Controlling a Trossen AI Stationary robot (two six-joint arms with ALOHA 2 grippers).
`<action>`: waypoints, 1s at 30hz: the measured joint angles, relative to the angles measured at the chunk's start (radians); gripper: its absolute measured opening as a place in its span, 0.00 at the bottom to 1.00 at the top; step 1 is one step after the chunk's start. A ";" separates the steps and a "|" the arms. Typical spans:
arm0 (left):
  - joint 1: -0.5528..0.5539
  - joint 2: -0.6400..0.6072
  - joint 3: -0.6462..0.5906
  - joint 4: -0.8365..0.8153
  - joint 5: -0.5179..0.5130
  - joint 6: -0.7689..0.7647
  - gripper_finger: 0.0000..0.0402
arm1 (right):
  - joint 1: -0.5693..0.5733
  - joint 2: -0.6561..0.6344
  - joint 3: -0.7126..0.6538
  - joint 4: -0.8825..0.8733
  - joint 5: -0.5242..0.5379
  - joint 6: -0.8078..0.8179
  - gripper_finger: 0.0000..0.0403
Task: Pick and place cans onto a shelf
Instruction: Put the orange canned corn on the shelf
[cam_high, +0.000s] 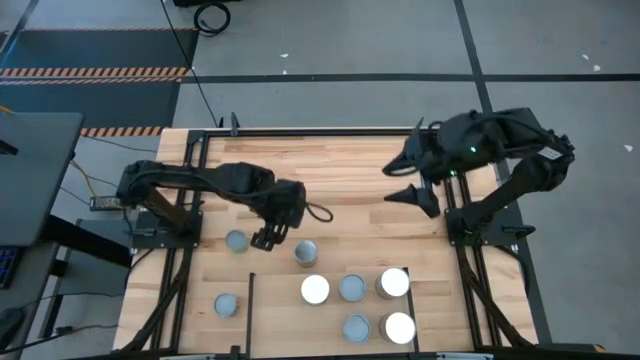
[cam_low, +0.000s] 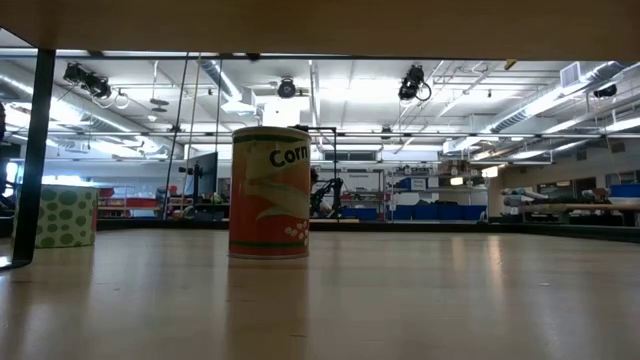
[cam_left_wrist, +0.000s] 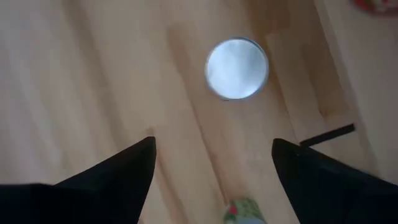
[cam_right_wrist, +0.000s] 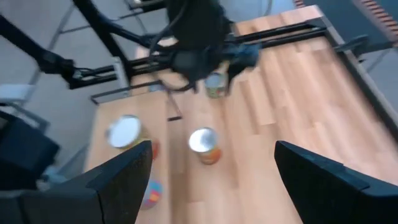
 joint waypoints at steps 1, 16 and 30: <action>0.007 -0.007 -0.048 0.042 0.017 0.039 0.80 | -0.020 0.000 0.000 -0.005 0.000 -0.020 0.86; 0.067 -0.018 -0.409 0.494 0.112 0.360 0.87 | -0.236 0.000 0.000 -0.016 -0.006 -0.140 0.86; 0.032 0.045 -0.410 0.506 0.161 0.499 0.88 | -0.315 0.000 0.000 -0.005 0.005 0.006 0.86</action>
